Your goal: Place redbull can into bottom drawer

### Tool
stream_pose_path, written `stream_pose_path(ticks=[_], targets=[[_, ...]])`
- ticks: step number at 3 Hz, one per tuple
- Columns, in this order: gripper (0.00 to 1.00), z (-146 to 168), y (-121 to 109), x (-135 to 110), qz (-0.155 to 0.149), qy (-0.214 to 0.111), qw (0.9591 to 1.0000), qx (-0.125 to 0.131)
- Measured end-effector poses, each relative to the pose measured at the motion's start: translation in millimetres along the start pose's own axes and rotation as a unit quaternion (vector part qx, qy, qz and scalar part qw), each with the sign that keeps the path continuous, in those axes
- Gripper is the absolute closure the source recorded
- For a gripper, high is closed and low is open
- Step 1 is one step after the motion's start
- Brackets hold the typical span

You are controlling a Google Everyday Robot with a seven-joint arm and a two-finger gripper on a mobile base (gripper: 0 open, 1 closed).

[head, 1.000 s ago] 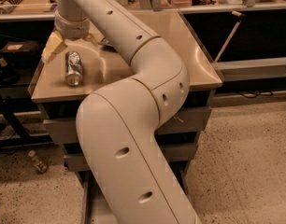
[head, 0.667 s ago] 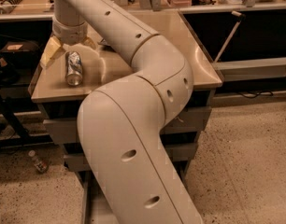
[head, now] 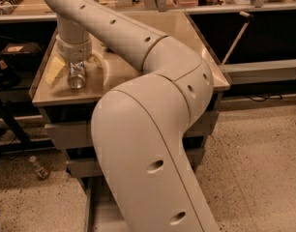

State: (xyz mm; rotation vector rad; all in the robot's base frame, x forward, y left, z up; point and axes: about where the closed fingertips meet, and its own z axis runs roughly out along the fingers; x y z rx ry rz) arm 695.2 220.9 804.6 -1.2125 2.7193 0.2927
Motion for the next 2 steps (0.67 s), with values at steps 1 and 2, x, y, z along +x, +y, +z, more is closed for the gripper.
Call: stream_pose_path(ticks=[1,2], targets=[[0.19,6.2,1.2,3.0,-0.001,0.007,1.0,-0.001],[0.42,6.3,1.2,3.0,-0.001,0.007,1.0,-0.001]])
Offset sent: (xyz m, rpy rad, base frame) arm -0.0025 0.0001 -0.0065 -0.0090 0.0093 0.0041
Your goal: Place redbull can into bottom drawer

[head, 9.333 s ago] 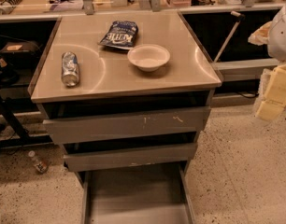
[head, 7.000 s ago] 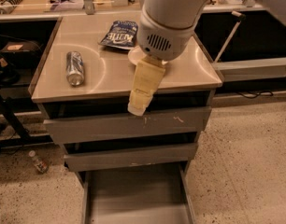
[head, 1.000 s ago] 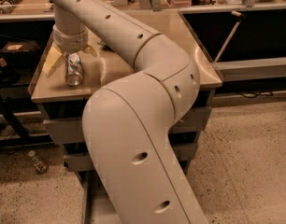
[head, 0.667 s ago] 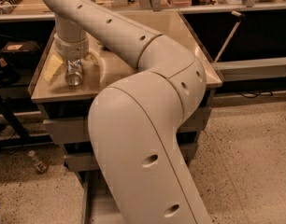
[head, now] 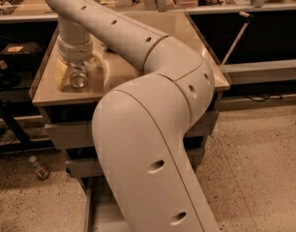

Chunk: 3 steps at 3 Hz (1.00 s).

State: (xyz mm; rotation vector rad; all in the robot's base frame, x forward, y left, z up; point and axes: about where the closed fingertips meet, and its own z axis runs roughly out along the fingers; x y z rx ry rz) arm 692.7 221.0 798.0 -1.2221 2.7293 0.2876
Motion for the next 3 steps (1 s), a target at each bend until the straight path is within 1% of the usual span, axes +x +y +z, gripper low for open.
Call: stream_pose_path(ticks=[2,3], targets=[[0.89,0.0,0.0,0.0,0.0,0.0,1.0,0.0],[1.0,-0.2,0.0,-0.1,0.0,0.0,1.0,0.0]])
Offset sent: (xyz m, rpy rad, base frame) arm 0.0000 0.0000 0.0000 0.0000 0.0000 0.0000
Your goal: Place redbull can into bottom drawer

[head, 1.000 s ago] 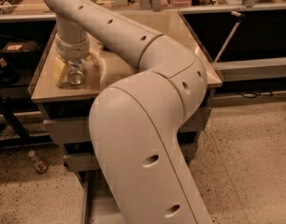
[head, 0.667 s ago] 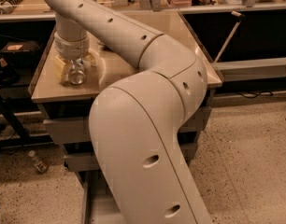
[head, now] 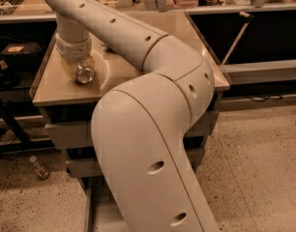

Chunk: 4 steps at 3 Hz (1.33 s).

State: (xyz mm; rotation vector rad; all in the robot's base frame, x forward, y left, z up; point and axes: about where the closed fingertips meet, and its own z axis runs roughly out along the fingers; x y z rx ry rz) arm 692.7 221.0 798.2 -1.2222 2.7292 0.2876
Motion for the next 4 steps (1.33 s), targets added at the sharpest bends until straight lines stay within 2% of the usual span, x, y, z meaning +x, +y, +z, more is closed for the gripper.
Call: stream_pose_path(ticks=[3,4], targets=[[1.0,-18.7,2.0,-4.1,0.0,0.0,1.0,0.0],[1.0,-22.3,0.8,9.9,0.001,-0.008,0.9999,0.009]])
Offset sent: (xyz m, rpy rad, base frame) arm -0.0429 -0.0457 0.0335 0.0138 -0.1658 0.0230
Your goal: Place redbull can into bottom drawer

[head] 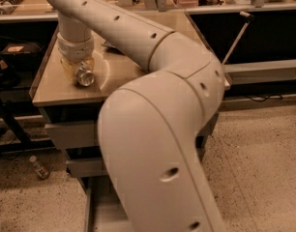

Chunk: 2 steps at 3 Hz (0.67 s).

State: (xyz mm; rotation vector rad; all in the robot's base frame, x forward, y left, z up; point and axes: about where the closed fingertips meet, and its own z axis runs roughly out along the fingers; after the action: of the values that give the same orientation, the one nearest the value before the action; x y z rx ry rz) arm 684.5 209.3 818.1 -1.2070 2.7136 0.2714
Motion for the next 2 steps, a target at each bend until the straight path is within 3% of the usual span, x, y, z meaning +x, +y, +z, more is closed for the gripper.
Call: stream_pose_path(ticks=[1,2], targets=[[1.0,-52.8,-2.8,26.0,-0.002,-0.079,0.9966,0.022],[1.0,-68.7,7.9,41.1,-0.011,-0.097,0.9948,0.026]])
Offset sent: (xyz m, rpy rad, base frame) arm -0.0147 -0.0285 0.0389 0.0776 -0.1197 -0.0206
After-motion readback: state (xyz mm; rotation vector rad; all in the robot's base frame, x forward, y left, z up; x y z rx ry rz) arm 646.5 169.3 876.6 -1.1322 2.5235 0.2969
